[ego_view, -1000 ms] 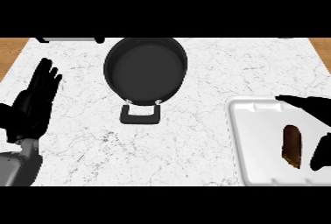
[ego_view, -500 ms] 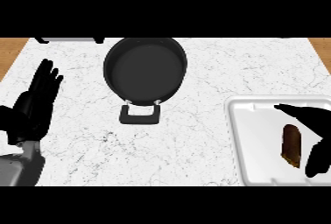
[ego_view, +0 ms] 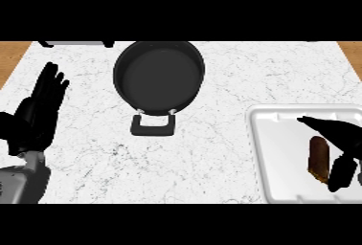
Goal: Pick the sweet potato from the tray and place it in the pot
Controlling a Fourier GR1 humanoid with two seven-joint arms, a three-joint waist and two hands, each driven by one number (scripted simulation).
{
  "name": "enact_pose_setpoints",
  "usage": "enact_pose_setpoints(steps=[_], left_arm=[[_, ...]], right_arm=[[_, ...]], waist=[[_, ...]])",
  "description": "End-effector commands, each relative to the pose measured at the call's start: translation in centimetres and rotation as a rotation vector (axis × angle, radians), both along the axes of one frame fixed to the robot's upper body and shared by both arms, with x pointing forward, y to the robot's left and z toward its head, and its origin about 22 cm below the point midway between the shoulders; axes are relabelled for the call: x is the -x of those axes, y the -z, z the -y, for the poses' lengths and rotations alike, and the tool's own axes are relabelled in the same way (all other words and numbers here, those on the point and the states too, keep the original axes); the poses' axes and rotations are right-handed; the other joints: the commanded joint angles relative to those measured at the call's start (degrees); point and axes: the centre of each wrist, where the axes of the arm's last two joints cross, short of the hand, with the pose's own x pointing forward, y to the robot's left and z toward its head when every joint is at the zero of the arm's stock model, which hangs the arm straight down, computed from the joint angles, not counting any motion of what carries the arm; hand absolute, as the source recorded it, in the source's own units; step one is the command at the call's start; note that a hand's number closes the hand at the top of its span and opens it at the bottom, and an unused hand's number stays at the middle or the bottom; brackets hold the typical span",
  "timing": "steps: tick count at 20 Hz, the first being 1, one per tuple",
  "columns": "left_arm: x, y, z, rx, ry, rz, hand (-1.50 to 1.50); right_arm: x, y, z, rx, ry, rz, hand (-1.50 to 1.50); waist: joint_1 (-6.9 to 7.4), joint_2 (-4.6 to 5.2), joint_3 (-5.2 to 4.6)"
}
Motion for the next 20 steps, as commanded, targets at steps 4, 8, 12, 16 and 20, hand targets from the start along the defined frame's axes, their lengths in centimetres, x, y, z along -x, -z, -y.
enact_pose_setpoints(steps=[4,8,12,16,20], left_arm=[[0.8,0.2,-0.4,-0.004,-0.017,0.002,0.0],[-0.2,-1.0,-1.3,-0.014,-0.011,-0.002,0.0],[-0.8,-0.1,0.4,0.005,-0.001,0.0,0.0],[0.5,0.0,-1.0,0.014,-0.001,-0.002,0.0],[0.8,0.7,-1.2,0.003,0.004,0.003,0.0]], right_arm=[[0.2,1.9,0.2,0.044,0.025,-0.009,-1.5],[0.2,1.2,1.9,0.04,0.034,-0.016,-1.5],[1.6,4.6,0.9,0.049,-0.132,-0.053,1.5],[-0.2,5.2,1.4,0.062,-0.148,-0.008,1.5],[-0.1,5.5,-0.3,0.02,-0.141,-0.014,1.5]], waist=[[0.01,-0.02,-0.01],[-0.13,-0.03,-0.01],[-0.27,0.02,-0.01],[0.21,0.06,0.0],[0.14,0.02,-0.01]])
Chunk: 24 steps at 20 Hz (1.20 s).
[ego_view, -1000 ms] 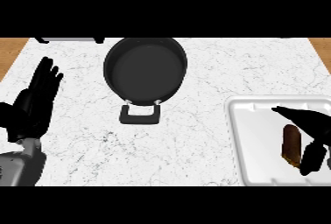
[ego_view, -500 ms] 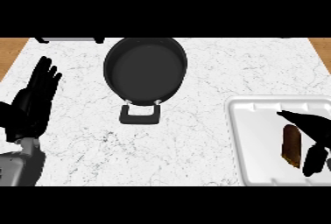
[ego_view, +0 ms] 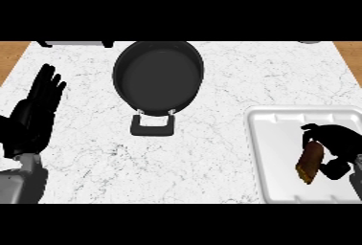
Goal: Pick the sweet potato from the tray and place it in the pot
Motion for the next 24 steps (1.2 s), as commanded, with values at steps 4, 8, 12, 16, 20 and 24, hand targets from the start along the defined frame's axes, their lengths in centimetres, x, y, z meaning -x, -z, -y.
enact_pose_setpoints(steps=[4,8,12,16,20,24], left_arm=[[-1.2,-0.7,0.3,0.004,-0.013,0.004,0.0],[-0.7,0.5,1.8,-0.001,0.019,0.006,0.0],[-1.3,-0.5,3.0,0.003,0.099,0.019,0.0],[-1.5,-0.4,3.7,-0.006,0.142,0.009,0.0],[-1.6,-0.1,4.6,0.008,0.167,0.007,0.0],[-1.9,-0.4,4.7,0.002,0.174,0.005,0.0]], right_arm=[[1.7,2.5,-0.9,-0.031,-0.071,-0.036,1.5],[-1.5,0.8,-14.1,-0.187,-0.101,0.09,1.5],[-1.8,-1.4,-22.3,-0.35,-0.147,0.228,1.5],[-1.9,-3.8,-26.4,-0.373,-0.093,0.339,1.5],[-2.2,-7.5,-28.1,-0.445,0.029,0.576,1.5],[-1.9,-11.5,-30.1,-0.505,0.151,0.813,1.5]], waist=[[-0.19,0.37,0.67],[2.16,0.42,0.51],[7.95,1.01,0.59],[10.07,1.16,0.58],[10.52,0.77,0.58],[10.52,0.1,0.46]])
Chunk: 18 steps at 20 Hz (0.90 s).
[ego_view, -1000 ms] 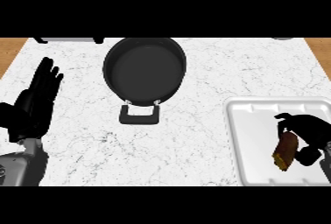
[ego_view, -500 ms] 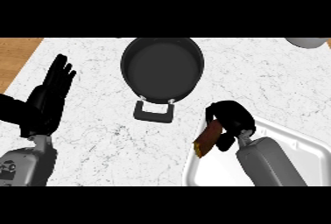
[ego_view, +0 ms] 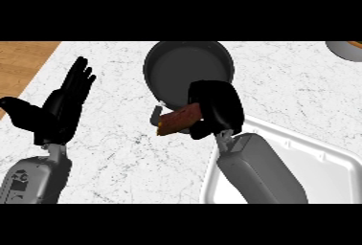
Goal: Pick the sweet potato from the tray and place it in the pot
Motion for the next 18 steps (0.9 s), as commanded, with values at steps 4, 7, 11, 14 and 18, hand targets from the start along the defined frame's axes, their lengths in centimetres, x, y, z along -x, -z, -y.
enact_pose_setpoints(steps=[4,7,11,14,18], left_arm=[[-0.5,0.3,0.4,-0.007,0.012,-0.012,0.0],[-1.0,-0.6,0.9,-0.004,0.022,0.007,0.0],[-1.3,-0.5,0.9,0.001,0.004,0.003,0.0],[-1.4,-0.5,1.0,-0.008,0.008,0.012,0.0],[-1.7,-0.8,0.9,0.011,-0.003,0.012,0.0]], right_arm=[[0.8,-6.7,-4.6,-0.162,0.231,0.34,1.5],[0.9,-7.8,-6.4,-0.207,0.322,0.397,1.5],[0.2,-8.8,-8.4,-0.181,0.431,0.464,1.5],[-0.7,-8.6,-8.8,-0.211,0.477,0.461,1.5],[-1.7,-9.7,-9.4,-0.24,0.526,0.473,1.5]], waist=[[0.22,-0.31,-0.33],[0.36,0.06,-0.25],[-0.36,0.39,-0.26],[-0.22,0.97,-0.17],[-1.09,0.86,-0.13]])
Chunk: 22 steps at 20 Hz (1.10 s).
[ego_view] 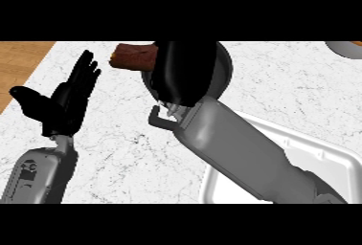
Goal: Pick the sweet potato from the tray and place it in the pot
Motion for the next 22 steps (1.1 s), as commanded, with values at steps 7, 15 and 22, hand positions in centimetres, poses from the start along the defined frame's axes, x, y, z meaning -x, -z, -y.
enact_pose_setpoints(steps=[7,15,22], left_arm=[[0.2,0.9,0.1,-0.003,-0.022,-0.003,0.0],[0.1,0.2,-1.8,-0.008,-0.055,0.003,0.0],[0.3,0.0,-1.5,-0.002,-0.059,0.018,0.0]], right_arm=[[-2.5,0.1,-0.7,-0.277,0.157,-0.033,1.5],[-6.6,5.4,0.2,0.094,0.392,-0.061,1.5],[-8.6,7.6,2.0,0.078,0.417,-0.13,1.5]], waist=[[-1.4,0.47,0.17],[-2.98,0.33,0.1],[-2.51,0.65,0.23]])
